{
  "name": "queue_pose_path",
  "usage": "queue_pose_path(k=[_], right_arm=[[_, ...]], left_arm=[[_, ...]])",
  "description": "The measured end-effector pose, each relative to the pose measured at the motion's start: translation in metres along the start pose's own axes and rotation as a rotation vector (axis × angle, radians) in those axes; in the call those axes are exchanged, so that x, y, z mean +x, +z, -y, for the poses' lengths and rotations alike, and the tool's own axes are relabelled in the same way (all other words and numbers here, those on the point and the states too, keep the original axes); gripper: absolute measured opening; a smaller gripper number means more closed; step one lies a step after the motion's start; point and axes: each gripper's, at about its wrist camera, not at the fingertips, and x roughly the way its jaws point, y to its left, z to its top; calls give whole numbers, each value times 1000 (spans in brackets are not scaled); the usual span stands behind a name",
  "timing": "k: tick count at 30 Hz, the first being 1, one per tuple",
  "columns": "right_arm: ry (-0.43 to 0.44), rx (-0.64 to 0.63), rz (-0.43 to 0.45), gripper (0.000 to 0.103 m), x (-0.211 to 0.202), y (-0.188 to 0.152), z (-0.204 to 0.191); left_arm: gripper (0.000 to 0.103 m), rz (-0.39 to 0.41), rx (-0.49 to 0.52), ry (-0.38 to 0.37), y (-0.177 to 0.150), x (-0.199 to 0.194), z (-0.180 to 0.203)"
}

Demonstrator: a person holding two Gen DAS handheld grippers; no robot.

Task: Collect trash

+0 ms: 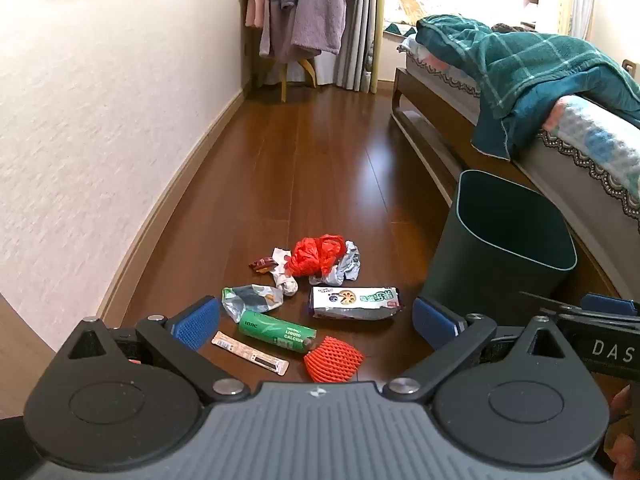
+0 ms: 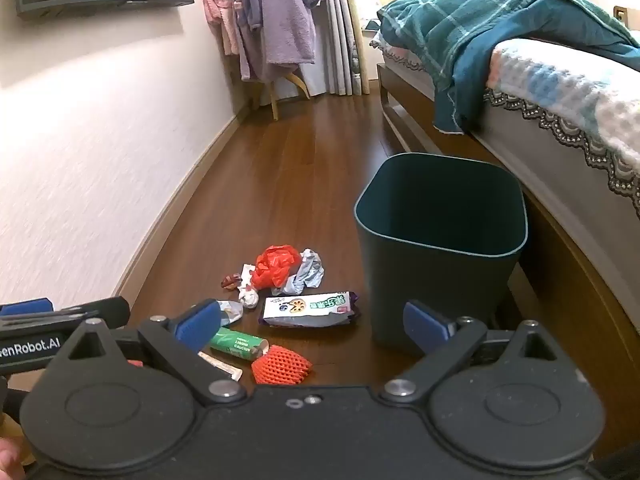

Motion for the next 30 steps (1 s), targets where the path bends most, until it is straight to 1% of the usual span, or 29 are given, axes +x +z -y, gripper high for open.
queue_pose_path(k=[2, 5, 6, 9, 11, 13, 17, 21, 30], right_arm=[[-6, -5, 14, 98, -2, -1, -1], [-14, -25, 62, 98, -11, -5, -7], [-5, -11, 80, 98, -15, -4, 0], [-28, -30, 98, 98, -15, 4, -5], [-41, -58, 138, 98, -21, 1, -10], [-45, -60, 155, 98, -24, -2, -12], [-35, -48, 155, 98, -23, 3, -9], [-28, -63, 173, 98, -27, -1, -9], [-23, -60, 166, 98, -28, -2, -12]], left_arm=[[103, -5, -1, -2, 0, 0, 0], [103, 1, -10, -18, 0, -2, -1], [103, 6, -13, -24, 0, -3, -1], [103, 27, -14, -38, 1, -8, -1], [103, 48, -8, -39, 1, -13, -1], [103, 64, -5, -41, 2, -16, -1], [103, 74, -6, -49, 4, -17, -2], [103, 83, -7, -48, 4, -18, -3], [103, 89, 0, -38, 1, -18, -3]])
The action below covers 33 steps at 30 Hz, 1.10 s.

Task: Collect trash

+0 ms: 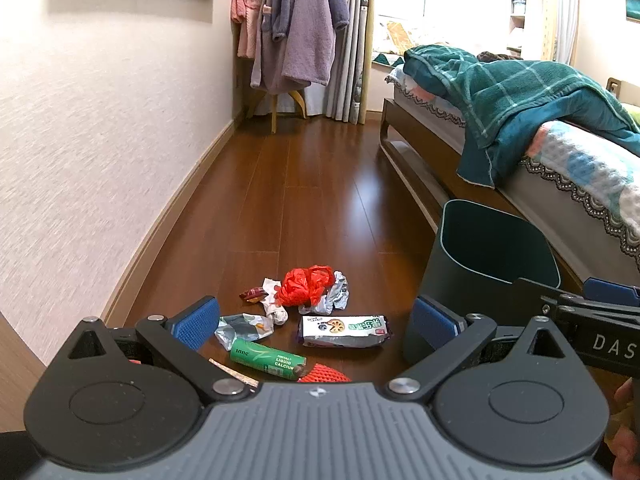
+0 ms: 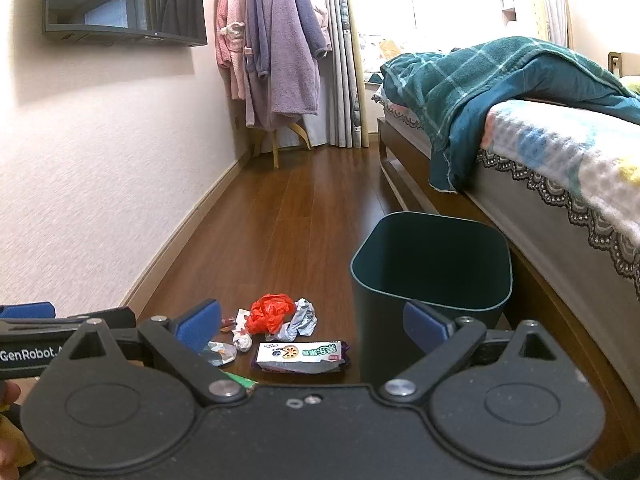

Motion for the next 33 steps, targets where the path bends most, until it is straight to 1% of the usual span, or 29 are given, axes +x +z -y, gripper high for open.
queue_pose_path(k=[10, 26, 33], right_arm=[[5, 1, -12, 98, 4, 3, 3], [11, 19, -62, 97, 15, 6, 8], [11, 15, -61, 96, 15, 6, 9]], left_arm=[[103, -14, -6, 6, 0, 4, -2], [103, -59, -20, 22, -1, 9, -1], [103, -72, -31, 26, -1, 10, -2]])
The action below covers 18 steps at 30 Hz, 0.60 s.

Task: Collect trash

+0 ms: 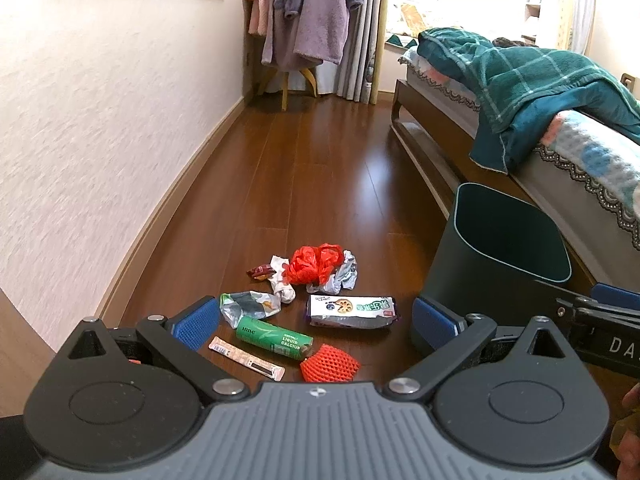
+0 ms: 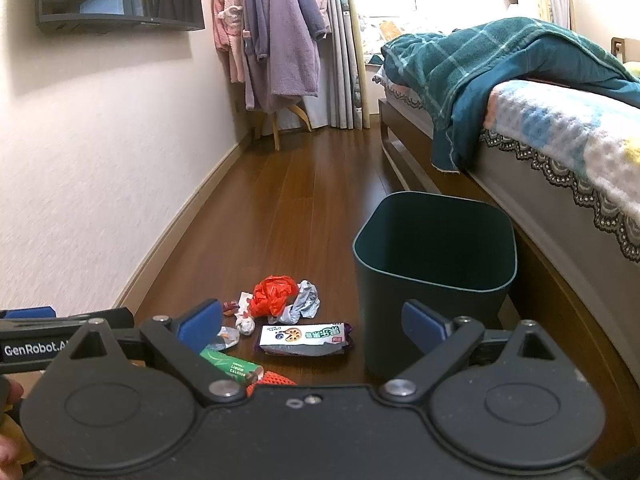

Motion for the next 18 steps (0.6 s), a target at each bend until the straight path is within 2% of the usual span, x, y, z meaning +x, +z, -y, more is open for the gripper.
queue_pose_path(k=[7, 18], right_arm=[[-10, -14, 29, 96, -6, -3, -3], [-10, 3, 18, 96, -6, -2, -1]], left_arm=[[103, 25, 10, -3, 0, -4, 1], [103, 23, 10, -2, -1, -5, 0]])
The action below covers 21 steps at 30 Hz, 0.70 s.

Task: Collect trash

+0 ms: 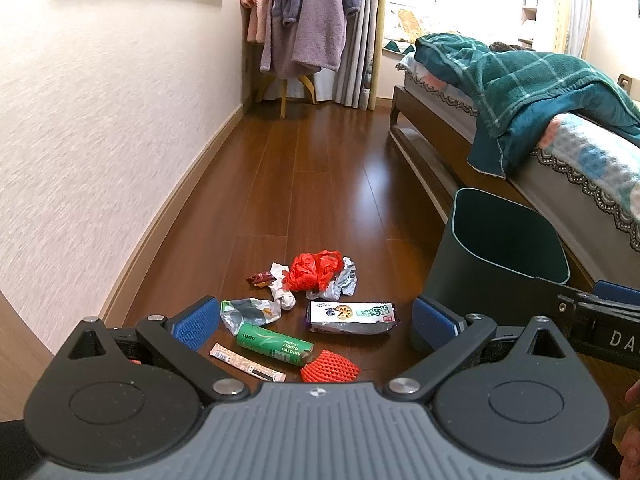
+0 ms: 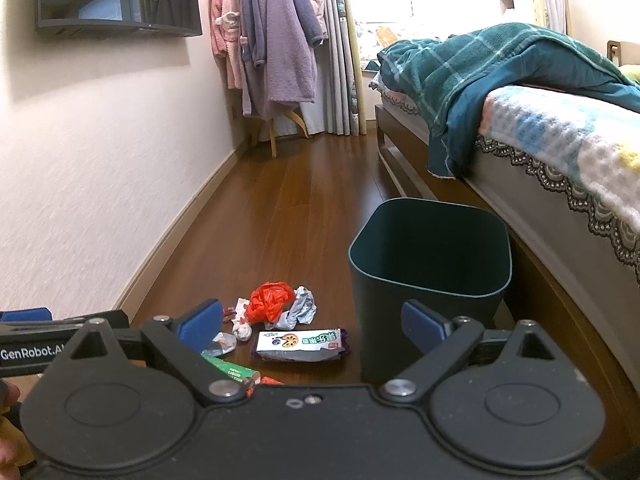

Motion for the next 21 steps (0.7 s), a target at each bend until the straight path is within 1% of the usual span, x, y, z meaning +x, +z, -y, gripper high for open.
queue_pose_path(k=[7, 12, 15, 17, 19, 21], right_arm=[[4, 7, -8, 96, 2, 1, 2], [1, 19, -21, 96, 5, 1, 6], [-34, 18, -26, 95, 8, 8, 11], [-56, 13, -51, 94, 12, 16, 16], [-75, 12, -80, 92, 18, 30, 25], [-120, -19, -89, 92, 24, 46, 40]], left_arm=[[103, -1, 2, -3, 0, 0, 1], [103, -16, -5, -29, 2, 0, 0], [103, -11, -5, -29, 1, 0, -1], [103, -4, -6, -27, 2, 0, -2], [103, -9, -18, -33, 4, 2, -5], [103, -21, -32, -35, 7, 6, -6]])
